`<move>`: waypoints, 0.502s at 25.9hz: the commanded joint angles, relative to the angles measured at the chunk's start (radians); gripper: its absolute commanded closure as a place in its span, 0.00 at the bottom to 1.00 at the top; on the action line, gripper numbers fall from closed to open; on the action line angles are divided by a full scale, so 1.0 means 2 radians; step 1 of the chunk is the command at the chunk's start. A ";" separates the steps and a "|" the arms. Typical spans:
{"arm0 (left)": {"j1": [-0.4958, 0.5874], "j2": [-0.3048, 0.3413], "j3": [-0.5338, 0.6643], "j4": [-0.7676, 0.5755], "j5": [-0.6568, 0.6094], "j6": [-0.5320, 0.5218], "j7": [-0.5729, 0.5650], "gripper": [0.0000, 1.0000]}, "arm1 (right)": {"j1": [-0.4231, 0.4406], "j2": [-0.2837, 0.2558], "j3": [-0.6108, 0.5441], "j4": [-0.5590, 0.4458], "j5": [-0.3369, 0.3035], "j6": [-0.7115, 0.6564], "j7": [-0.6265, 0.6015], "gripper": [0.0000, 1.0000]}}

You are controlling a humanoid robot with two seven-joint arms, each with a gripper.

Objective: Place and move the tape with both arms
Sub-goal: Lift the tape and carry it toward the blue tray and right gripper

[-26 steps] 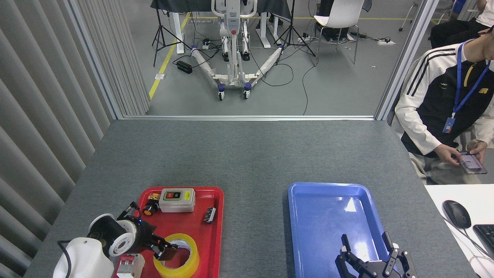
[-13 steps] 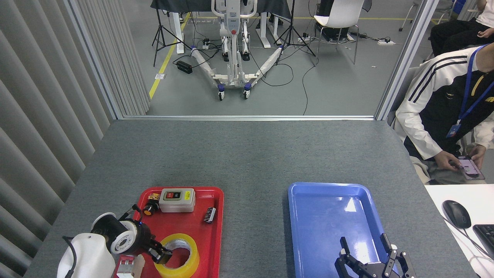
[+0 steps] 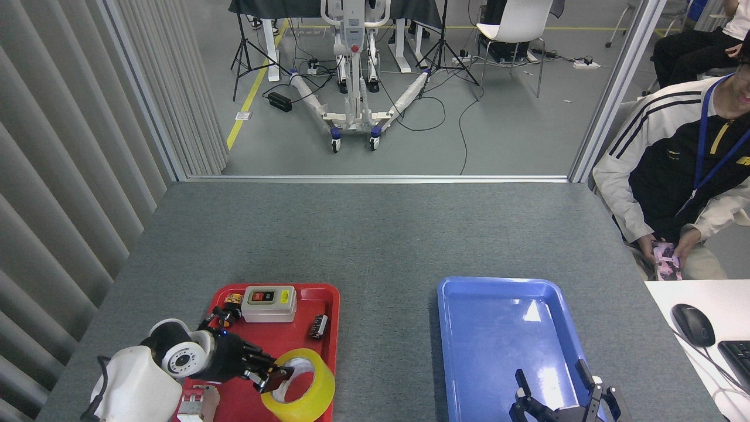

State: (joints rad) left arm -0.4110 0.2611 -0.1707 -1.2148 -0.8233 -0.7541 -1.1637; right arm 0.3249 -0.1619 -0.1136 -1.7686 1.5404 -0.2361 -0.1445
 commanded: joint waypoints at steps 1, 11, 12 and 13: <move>-0.002 0.004 0.000 0.003 0.099 -0.016 0.049 1.00 | 0.006 -0.003 -0.003 0.000 0.000 -0.011 -0.001 0.00; 0.004 -0.130 0.059 0.039 0.152 -0.016 0.106 1.00 | 0.002 0.003 -0.006 0.002 -0.007 0.035 -0.001 0.00; 0.005 -0.140 0.071 0.039 0.153 -0.016 0.105 1.00 | 0.002 0.003 -0.007 0.002 -0.010 0.032 -0.001 0.00; 0.005 -0.149 0.076 0.039 0.154 -0.016 0.105 1.00 | 0.002 0.002 -0.007 0.002 -0.015 0.027 -0.001 0.00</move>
State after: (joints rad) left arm -0.4064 0.0321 -0.0755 -1.1507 -0.5215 -0.7855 -0.9585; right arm 0.3296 -0.1567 -0.1264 -1.7660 1.5261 -0.1771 -0.1485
